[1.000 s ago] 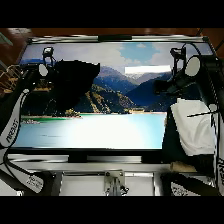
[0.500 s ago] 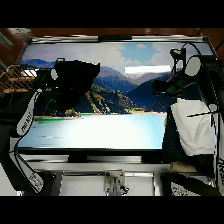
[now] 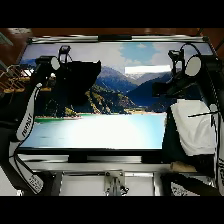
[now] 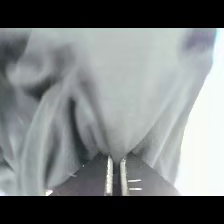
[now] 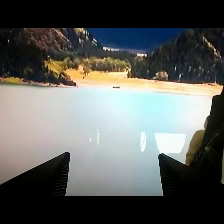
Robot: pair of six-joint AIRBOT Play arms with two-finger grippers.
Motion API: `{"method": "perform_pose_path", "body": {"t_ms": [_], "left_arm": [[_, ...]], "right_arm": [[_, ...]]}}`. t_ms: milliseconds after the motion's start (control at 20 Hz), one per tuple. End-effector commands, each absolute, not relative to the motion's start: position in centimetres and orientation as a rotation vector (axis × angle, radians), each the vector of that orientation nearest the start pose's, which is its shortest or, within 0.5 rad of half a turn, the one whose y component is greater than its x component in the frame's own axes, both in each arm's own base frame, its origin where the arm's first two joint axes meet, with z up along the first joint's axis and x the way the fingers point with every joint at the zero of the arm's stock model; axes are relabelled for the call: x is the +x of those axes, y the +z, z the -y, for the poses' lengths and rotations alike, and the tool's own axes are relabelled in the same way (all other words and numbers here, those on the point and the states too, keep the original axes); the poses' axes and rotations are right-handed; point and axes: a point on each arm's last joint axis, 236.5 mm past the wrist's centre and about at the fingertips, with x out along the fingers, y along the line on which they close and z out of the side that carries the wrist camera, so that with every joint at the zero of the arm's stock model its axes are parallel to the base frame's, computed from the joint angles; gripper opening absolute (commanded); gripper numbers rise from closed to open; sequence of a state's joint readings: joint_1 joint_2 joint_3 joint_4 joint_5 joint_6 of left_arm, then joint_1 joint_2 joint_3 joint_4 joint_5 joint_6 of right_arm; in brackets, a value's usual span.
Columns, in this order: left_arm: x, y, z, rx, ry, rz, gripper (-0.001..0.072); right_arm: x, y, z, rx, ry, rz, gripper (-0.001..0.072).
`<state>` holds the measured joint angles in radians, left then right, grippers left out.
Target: Fold the shirts.
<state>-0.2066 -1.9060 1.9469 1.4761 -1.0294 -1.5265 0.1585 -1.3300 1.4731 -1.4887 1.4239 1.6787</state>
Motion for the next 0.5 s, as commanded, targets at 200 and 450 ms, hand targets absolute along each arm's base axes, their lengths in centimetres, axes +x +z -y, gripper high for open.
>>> {"method": "perform_pose_path", "body": {"t_ms": [200, 450], "left_arm": [[48.3, 21.9, 23.7, 0.170, -0.522, -0.721, 0.0032], [36.7, 18.1, 31.6, 0.244, -0.796, -0.966, 0.0032]], "right_arm": [[34.6, 16.3, 0.4, -0.164, -0.136, -1.165, 0.0671], [31.0, 26.2, 6.5, -0.228, -0.348, -0.869, 0.0671]]}}
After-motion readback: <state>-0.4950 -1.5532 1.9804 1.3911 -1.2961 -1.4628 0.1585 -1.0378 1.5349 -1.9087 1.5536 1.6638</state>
